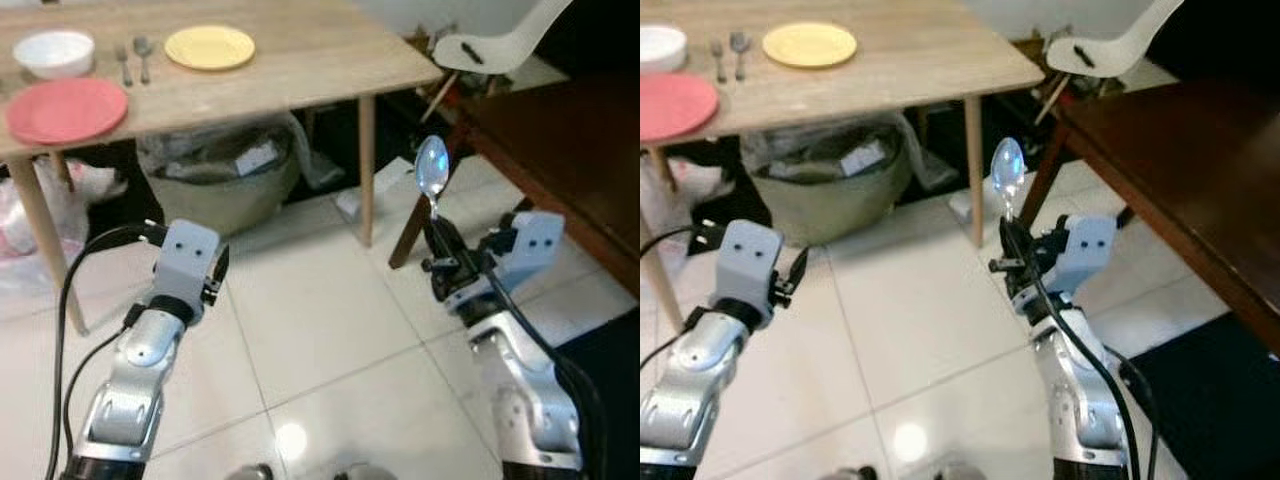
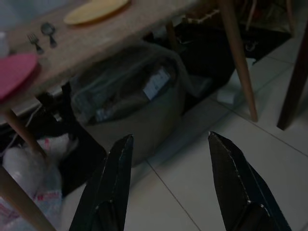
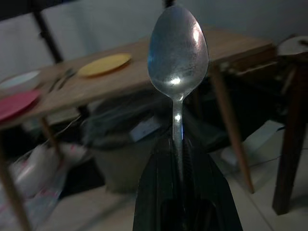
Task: Setting the table
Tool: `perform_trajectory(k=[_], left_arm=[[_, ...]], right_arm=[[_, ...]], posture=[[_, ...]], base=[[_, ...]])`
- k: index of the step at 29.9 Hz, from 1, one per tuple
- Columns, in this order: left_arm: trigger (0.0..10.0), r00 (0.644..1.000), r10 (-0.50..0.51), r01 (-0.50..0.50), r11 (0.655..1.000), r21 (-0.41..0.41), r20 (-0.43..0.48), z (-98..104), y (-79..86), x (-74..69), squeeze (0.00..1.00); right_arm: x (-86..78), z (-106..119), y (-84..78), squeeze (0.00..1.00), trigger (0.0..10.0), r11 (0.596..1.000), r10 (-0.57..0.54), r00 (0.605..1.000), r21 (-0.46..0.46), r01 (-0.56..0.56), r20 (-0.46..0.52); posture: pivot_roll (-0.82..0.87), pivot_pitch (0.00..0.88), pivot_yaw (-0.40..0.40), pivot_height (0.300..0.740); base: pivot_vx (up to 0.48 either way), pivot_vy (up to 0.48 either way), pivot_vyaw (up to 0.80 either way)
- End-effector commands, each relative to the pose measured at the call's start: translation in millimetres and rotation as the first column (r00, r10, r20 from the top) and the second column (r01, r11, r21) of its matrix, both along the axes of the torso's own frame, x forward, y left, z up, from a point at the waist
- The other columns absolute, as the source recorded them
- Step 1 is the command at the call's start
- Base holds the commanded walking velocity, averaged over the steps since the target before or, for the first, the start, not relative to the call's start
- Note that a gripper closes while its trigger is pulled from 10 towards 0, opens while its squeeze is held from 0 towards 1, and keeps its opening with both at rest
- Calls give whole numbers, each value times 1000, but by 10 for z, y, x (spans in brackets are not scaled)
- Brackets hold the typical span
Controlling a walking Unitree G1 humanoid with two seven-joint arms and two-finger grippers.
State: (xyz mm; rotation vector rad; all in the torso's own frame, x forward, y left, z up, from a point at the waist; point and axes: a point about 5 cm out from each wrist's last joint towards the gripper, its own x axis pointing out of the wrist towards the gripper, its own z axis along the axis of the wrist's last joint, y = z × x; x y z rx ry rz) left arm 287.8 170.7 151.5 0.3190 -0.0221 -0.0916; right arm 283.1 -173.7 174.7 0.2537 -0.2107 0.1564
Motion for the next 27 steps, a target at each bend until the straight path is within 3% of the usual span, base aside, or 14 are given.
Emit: perform_trajectory(k=[1,6,15,27], left_arm=[[10000,1000,-13,13,1000,8,-13,-30,-26,-4,0],[10000,999,-28,27,999,32,29,38,-25,19,0],[10000,998,-31,29,999,36,47,83,-15,42,0],[10000,998,-28,25,999,42,63,114,11,76,0]], right_arm=[[12,-7,-128,0,10000,998,-66,998,18,66,0],[39,35,-176,0,10000,996,-82,997,33,82,12],[51,49,-157,0,10000,997,-72,997,34,71,20],[111,100,-133,0,10000,997,-65,997,37,63,42]], posture=[[-115,38,44,740],[-110,34,45,740],[-108,35,48,740],[-100,33,53,740]], base=[[480,0,0],[480,0,0],[480,0,-582],[480,0,0]])
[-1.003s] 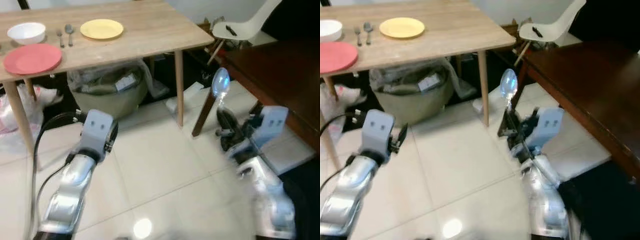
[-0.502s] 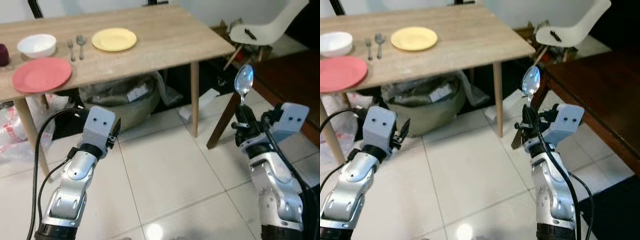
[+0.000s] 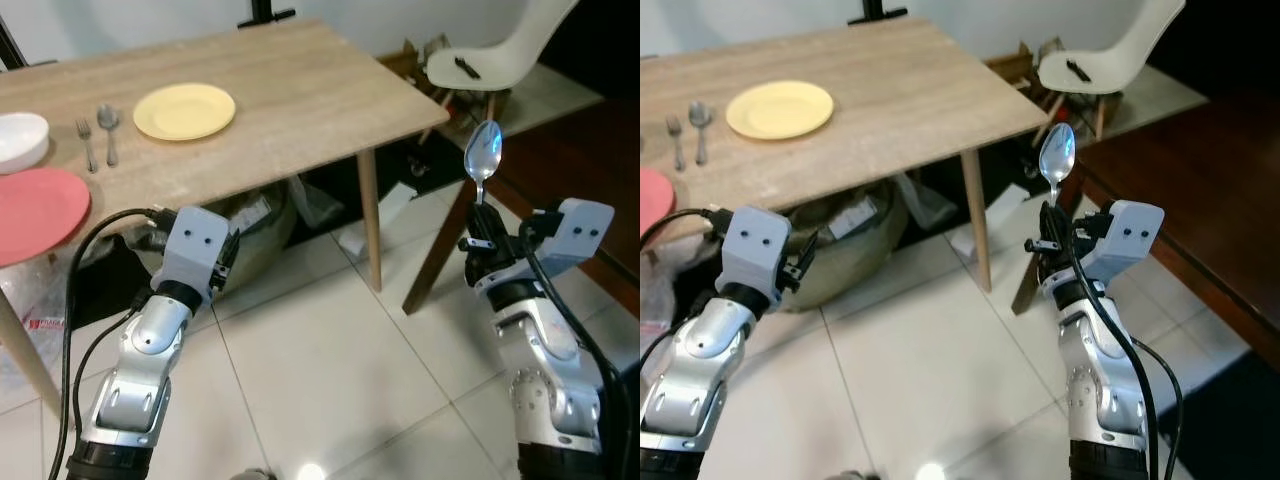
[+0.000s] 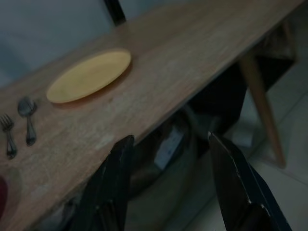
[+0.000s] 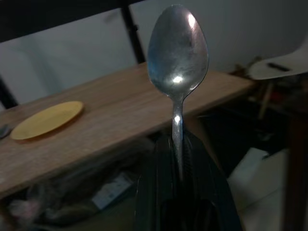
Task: Setting the table
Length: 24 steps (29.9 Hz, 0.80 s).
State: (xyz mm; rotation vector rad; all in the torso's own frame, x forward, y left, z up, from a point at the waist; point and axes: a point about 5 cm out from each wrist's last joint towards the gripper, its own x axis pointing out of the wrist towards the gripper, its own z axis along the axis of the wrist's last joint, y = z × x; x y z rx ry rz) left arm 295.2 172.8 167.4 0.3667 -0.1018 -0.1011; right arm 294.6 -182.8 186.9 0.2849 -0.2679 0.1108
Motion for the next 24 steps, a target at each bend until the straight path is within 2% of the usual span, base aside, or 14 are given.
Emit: perform_trajectory(k=[1,24], left_arm=[[10000,1000,-5,5,1000,-3,-15,-45,-8,5,0],[10000,999,-8,7,1000,22,38,49,16,46,0]], right_arm=[[-1,-19,-45,0,10000,1000,-18,1000,-3,18,-5],[42,41,-18,0,10000,1000,2,1000,-21,-2,25]], posture=[[-99,33,53,740],[-93,32,52,740]], base=[[480,0,0],[480,0,0]])
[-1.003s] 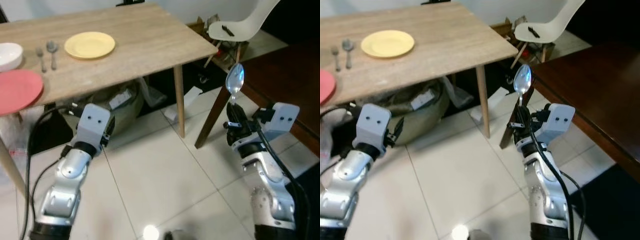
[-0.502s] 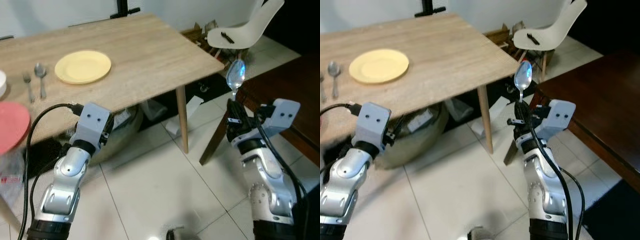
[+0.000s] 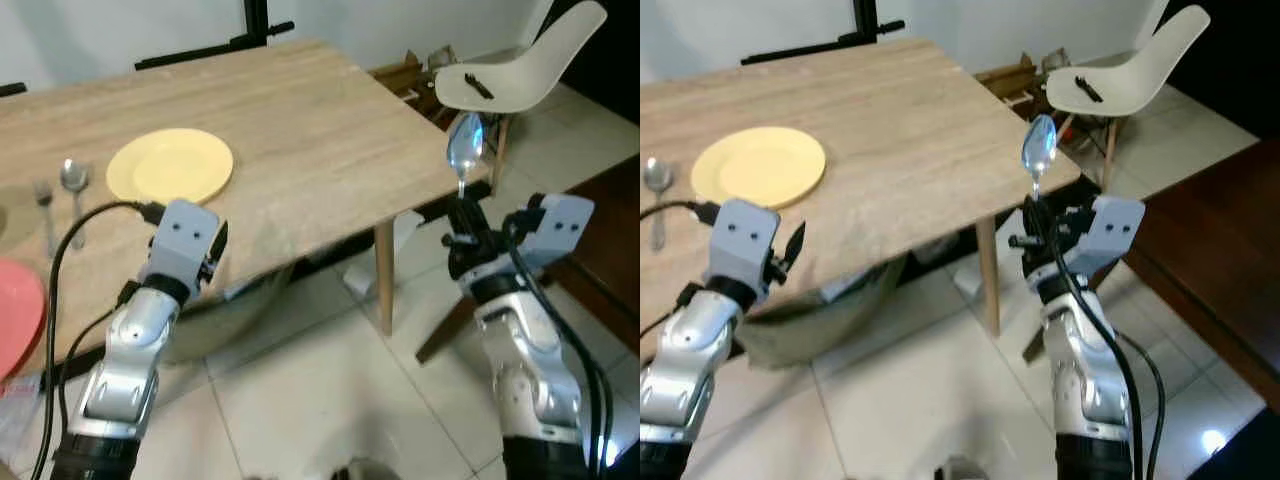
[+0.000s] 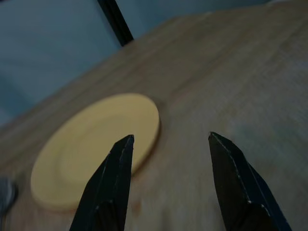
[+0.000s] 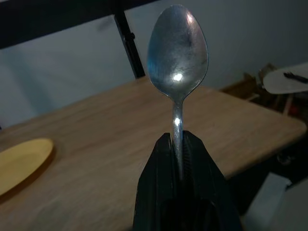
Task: Setting the table
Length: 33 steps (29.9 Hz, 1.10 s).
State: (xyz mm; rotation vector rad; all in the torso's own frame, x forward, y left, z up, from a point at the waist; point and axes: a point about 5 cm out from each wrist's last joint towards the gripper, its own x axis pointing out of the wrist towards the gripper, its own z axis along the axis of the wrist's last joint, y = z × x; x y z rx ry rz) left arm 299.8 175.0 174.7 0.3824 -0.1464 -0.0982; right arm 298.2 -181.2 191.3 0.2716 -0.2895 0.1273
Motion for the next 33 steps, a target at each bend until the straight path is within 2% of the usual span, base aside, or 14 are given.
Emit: perform_trajectory(k=[1,5,16,22,26,30,32,33], left_arm=[[10000,1000,-3,3,1000,9,-7,-23,-6,1,0],[10000,1000,-1,1,1000,8,-2,-19,-1,1,0],[10000,1000,-1,1,1000,11,6,-9,-2,-1,0],[10000,1000,-10,10,1000,9,11,15,12,-30,0],[10000,997,-80,80,996,28,17,83,37,-111,0],[10000,983,-172,172,985,-4,-67,203,206,-200,0],[10000,964,-227,225,974,-33,-138,251,311,-267,0],[10000,944,-280,276,960,-46,-178,291,367,-336,0]], right_arm=[[5,-3,-33,0,10000,1000,-9,1000,-8,10,1],[29,23,-15,0,10000,1000,7,1000,-16,-6,11],[61,77,131,0,10000,985,150,988,-89,-148,23],[78,88,162,0,10000,976,187,982,-114,-184,23],[119,100,238,0,10000,964,234,972,-132,-230,19],[193,103,339,0,10000,952,274,962,-142,-270,10],[234,96,391,0,10000,946,292,956,-146,-289,5],[262,88,434,0,10000,942,306,952,-146,-303,0]], posture=[[-93,32,52,740],[-90,31,50,740],[-90,28,52,740],[-90,24,50,740],[-83,24,50,740],[-73,24,50,740],[-43,28,46,740],[-35,29,46,740]], base=[[480,0,0],[480,0,0],[453,0,0],[93,0,0],[0,0,0],[0,0,0],[0,0,0],[0,0,0]])
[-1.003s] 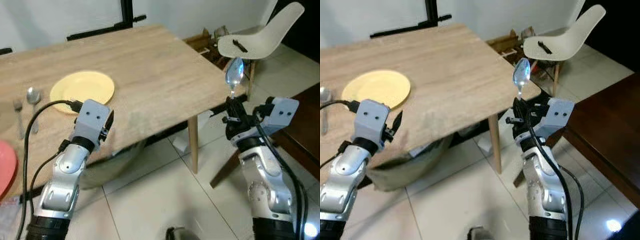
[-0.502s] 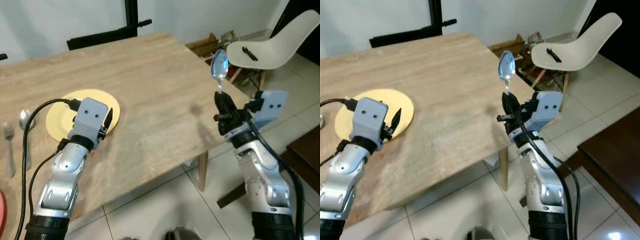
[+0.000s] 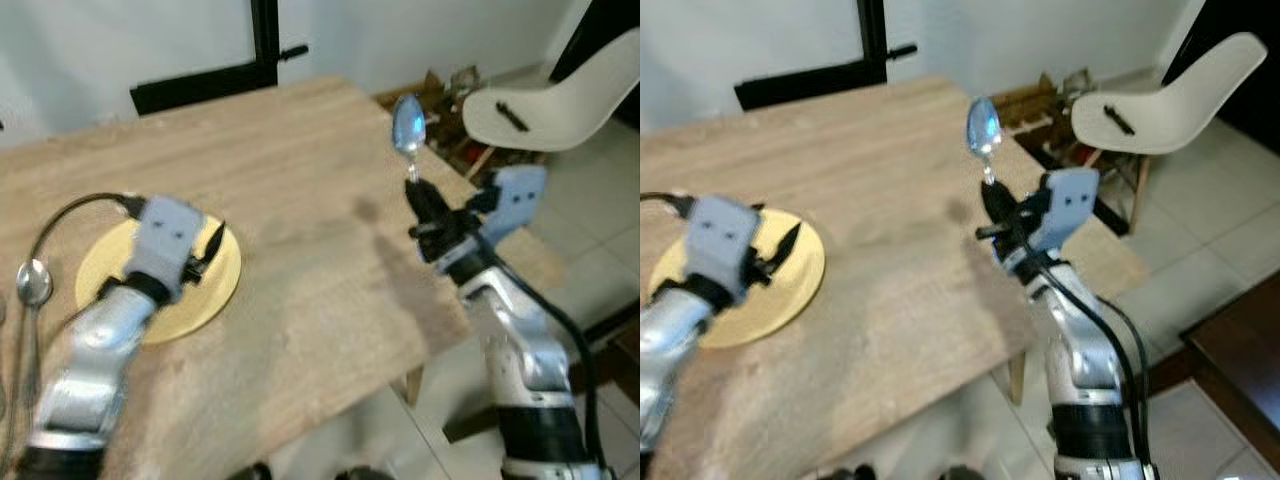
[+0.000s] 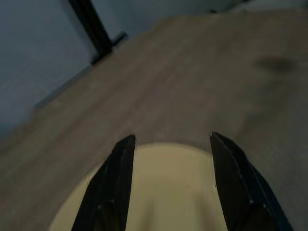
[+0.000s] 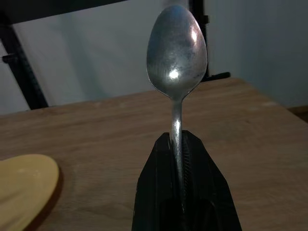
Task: Setting the table
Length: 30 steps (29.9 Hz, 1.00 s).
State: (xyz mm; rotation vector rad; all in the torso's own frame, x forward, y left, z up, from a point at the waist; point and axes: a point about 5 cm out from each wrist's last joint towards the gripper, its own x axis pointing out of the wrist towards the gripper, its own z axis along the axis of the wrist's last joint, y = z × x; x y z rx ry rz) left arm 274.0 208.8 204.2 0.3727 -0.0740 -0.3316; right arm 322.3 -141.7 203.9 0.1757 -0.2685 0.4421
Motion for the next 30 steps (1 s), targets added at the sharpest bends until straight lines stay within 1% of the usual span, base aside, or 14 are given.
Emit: perform_trajectory(k=[1,2,4,5,6,8,10,13,14,17,21,22,26,30], left_arm=[[10000,984,-120,118,993,-28,-133,30,89,-160,0],[10000,984,-120,118,993,-28,-133,30,89,-160,0],[10000,961,-196,196,980,-19,-196,103,158,-289,0],[10000,961,-196,196,980,-19,-196,103,158,-289,0],[10000,931,-252,247,968,-53,-265,137,213,-414,0],[10000,916,-272,264,962,-67,-295,126,217,-457,0],[10000,901,-293,286,956,-68,-321,105,204,-497,0],[10000,861,-363,349,931,-104,-356,60,81,-564,0],[10000,861,-363,349,931,-104,-356,60,81,-564,0],[10000,845,-389,369,921,-129,-365,72,-6,-574,0],[10000,842,-390,369,920,-131,-372,93,3,-591,0],[10000,842,-380,356,925,-135,-382,111,39,-612,0],[10000,847,-366,340,931,-136,-387,104,59,-618,0],[10000,846,-362,332,932,-146,-391,82,60,-630,0]], right_arm=[[50,-50,101,0,10000,999,38,999,-16,-38,-12],[50,-50,101,0,10000,999,38,999,-16,-38,-12],[91,-74,211,0,10000,996,82,996,-16,-82,-29],[91,-74,211,0,10000,996,82,996,-16,-82,-29],[154,-134,367,0,10000,992,123,991,-21,-124,-58],[182,-156,429,0,10000,991,131,989,-24,-133,-67],[217,-173,489,0,10000,990,136,988,-26,-139,-75],[341,-214,668,0,10000,988,142,984,-40,-147,-111],[341,-214,668,0,10000,988,142,984,-40,-147,-111],[394,-300,819,0,10000,978,185,969,-66,-198,-164],[377,-364,889,0,10000,972,206,961,-73,-223,-186],[328,-406,919,0,10000,964,231,953,-89,-252,-197],[261,-474,910,0,10000,960,216,952,-129,-247,-218],[127,-494,944,0,10000,965,230,945,-75,-253,-231]], posture=[[-18,33,43,740],[-18,33,43,740],[2,36,43,740],[2,36,43,740],[23,44,42,740],[25,46,42,740],[31,51,39,740],[43,71,41,740],[43,71,41,740],[48,80,41,740],[55,86,37,740],[54,90,34,740],[50,94,32,740],[32,100,36,740]], base=[[0,0,0],[0,0,0],[0,0,0],[0,0,0],[0,0,0],[0,0,0],[0,0,0],[0,0,0],[0,0,0],[0,0,0],[0,0,0],[0,0,0],[0,0,0],[0,0,0]])
